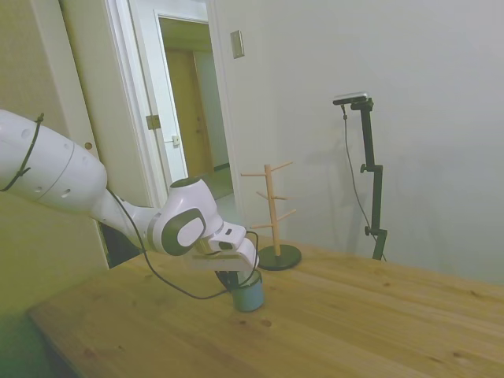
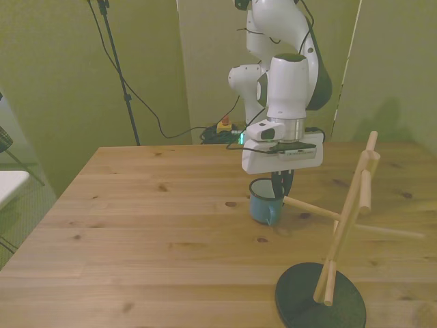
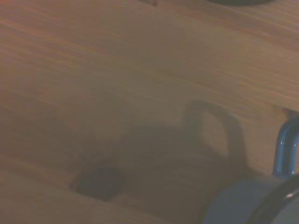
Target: Unload the mug
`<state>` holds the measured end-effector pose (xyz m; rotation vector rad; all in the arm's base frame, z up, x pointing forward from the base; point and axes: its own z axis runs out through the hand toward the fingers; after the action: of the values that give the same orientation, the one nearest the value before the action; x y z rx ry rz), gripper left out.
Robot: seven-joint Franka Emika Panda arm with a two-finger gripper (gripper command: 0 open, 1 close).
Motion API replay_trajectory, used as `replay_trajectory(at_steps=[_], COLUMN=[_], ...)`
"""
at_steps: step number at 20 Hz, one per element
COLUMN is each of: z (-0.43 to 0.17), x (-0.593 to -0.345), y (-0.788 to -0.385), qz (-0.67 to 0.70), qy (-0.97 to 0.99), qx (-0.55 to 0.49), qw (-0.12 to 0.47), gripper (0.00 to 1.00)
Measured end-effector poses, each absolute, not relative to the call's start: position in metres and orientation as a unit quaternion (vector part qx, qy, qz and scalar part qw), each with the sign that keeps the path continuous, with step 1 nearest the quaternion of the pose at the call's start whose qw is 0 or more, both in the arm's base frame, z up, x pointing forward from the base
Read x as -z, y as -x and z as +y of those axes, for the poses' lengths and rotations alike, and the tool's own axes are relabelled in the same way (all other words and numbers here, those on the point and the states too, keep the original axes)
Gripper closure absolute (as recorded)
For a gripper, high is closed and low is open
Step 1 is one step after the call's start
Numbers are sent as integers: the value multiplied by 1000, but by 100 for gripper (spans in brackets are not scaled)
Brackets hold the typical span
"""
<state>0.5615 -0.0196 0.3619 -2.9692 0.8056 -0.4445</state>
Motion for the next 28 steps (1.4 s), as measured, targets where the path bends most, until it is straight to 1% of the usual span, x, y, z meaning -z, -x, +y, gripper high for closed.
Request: replay_trajectory(at_steps=[4, 20, 22, 25, 28], z=[-21, -20, -20, -19, -19], x=[-362, -362, -366, -380, -389], y=[-567, -568, -570, -573, -568], qz=[260, 258, 257, 252, 244], qy=[955, 955, 954, 950, 948], qx=[144, 144, 153, 181, 200], qw=[16, 15, 20, 35, 50], gripper=[0, 0, 0, 0, 0])
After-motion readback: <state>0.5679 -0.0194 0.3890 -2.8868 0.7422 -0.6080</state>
